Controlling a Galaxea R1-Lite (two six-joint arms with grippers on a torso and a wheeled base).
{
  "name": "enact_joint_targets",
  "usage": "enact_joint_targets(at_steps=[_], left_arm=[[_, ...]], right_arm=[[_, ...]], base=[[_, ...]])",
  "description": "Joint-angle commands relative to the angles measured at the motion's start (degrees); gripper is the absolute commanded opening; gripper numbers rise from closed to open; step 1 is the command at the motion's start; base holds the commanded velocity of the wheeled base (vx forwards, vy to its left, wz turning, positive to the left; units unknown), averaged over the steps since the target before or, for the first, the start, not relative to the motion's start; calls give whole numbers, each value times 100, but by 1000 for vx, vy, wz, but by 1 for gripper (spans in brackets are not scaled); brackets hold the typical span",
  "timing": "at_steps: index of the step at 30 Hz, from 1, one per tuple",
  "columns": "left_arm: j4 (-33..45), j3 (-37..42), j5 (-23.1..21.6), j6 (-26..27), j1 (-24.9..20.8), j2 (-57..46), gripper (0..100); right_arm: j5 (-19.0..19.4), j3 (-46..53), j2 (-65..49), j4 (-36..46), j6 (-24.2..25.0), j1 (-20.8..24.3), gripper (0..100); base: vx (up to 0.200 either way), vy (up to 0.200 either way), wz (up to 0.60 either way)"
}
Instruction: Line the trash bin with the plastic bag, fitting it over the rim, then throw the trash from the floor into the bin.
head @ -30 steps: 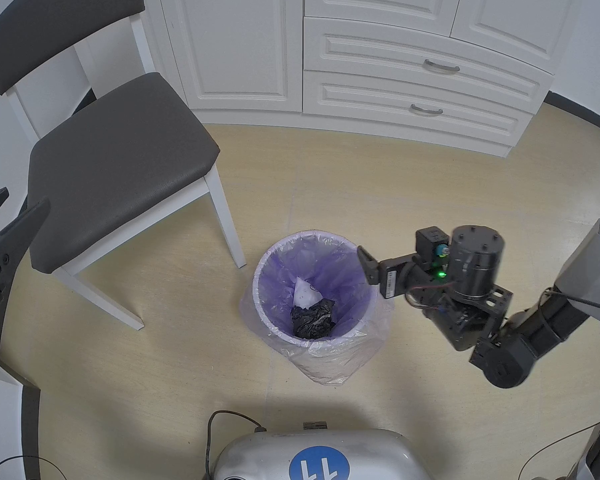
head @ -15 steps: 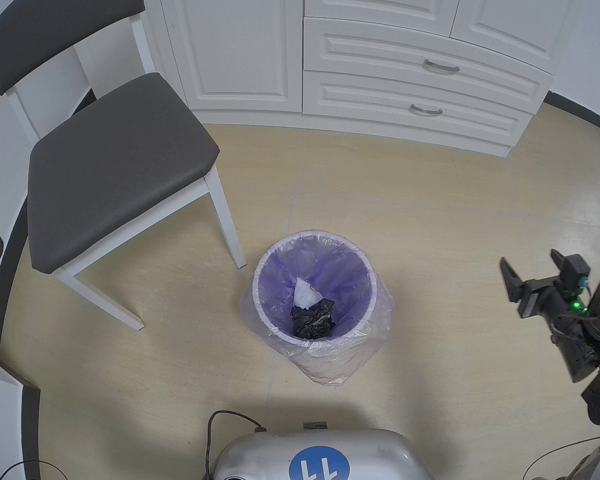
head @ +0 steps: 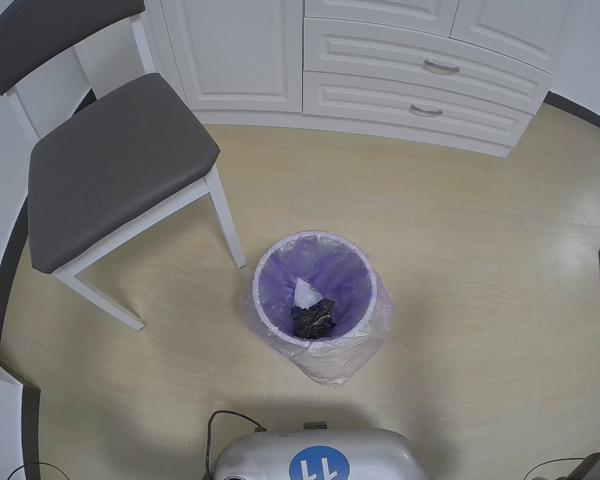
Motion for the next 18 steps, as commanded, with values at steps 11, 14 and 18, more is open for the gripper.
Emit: enact_joint_targets(at_steps=[11, 14, 18], left_arm=[[50, -191, 163, 70, 647, -652, 100], [67, -217, 155, 70, 717, -792, 100], [85, -217, 155, 88, 770, -933, 100]], right_arm=[[-98, -554, -3340, 2128, 513, -560, 100], [-98, -660, -3647, 2462, 680, -542, 100], [-115, -695, -4192, 3068, 795, -586, 100]], base=[[0, 0, 0], [0, 0, 0], [0, 0, 0]])
